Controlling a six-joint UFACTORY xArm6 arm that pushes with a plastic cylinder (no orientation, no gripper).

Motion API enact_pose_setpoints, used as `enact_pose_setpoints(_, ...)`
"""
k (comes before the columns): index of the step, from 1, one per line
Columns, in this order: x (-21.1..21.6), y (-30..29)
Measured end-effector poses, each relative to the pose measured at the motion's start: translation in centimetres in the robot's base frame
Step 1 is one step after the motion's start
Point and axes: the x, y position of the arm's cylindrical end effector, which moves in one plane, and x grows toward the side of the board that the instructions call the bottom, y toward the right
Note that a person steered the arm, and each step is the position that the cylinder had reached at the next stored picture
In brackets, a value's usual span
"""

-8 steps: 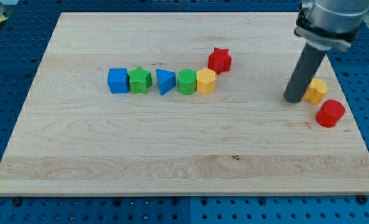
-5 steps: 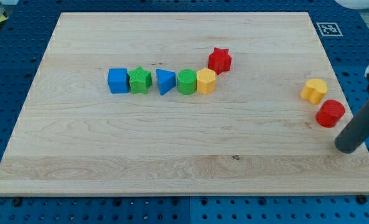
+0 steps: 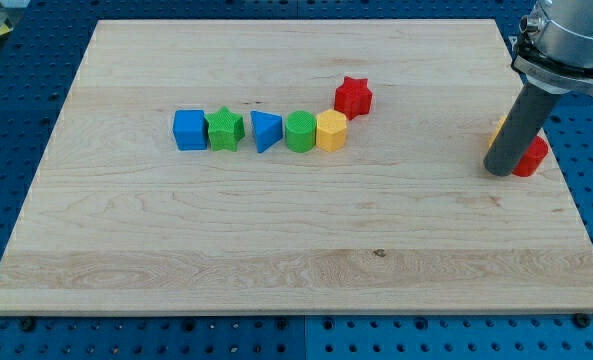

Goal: Slide the red circle along with yellow heart towards top right

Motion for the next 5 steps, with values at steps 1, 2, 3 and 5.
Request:
enact_pose_setpoints(1,3.1,0.0)
enact_pose_setpoints(2,6.3,2.4)
enact_pose_setpoints(3,5.4,4.9)
enact_pose_setpoints(5,0.3,5.0)
